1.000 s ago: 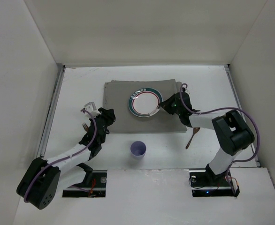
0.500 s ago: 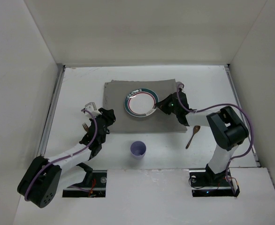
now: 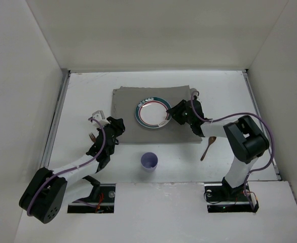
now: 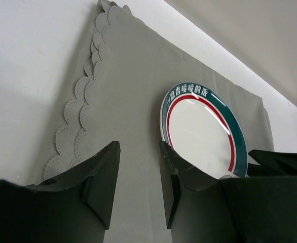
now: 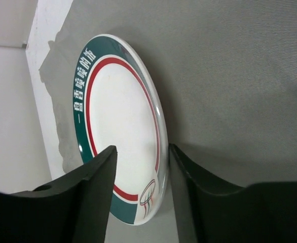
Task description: Set the dinner table for one person
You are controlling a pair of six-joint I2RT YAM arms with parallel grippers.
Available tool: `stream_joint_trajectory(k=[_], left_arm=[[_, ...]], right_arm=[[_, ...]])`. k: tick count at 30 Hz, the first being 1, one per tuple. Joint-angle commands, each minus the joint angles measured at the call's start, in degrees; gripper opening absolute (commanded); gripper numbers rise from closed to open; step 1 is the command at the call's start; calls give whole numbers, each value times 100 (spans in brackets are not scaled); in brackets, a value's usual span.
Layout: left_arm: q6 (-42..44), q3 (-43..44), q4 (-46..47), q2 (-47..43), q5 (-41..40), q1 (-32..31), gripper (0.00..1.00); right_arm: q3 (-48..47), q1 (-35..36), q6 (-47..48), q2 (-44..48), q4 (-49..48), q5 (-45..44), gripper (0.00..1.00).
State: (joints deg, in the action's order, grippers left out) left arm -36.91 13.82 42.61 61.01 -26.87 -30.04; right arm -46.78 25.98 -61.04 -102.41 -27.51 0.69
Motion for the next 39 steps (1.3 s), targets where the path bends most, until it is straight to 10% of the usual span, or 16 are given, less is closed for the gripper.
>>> stream_joint_trajectory(k=[1, 13, 24, 39], left_arm=[[43, 24, 283, 7, -82, 29, 34], [52, 33, 265, -46, -108, -24, 36], [-1, 24, 248, -63, -81, -6, 36], [17, -3, 239, -142, -152, -6, 38]], right_arm=[[81, 61, 179, 467, -107, -306, 54], [750, 543, 1233, 2127, 1079, -772, 63], [-295, 2195, 3123, 3420, 3714, -992, 16], [-955, 3831, 3976, 3052, 5203, -860, 49]])
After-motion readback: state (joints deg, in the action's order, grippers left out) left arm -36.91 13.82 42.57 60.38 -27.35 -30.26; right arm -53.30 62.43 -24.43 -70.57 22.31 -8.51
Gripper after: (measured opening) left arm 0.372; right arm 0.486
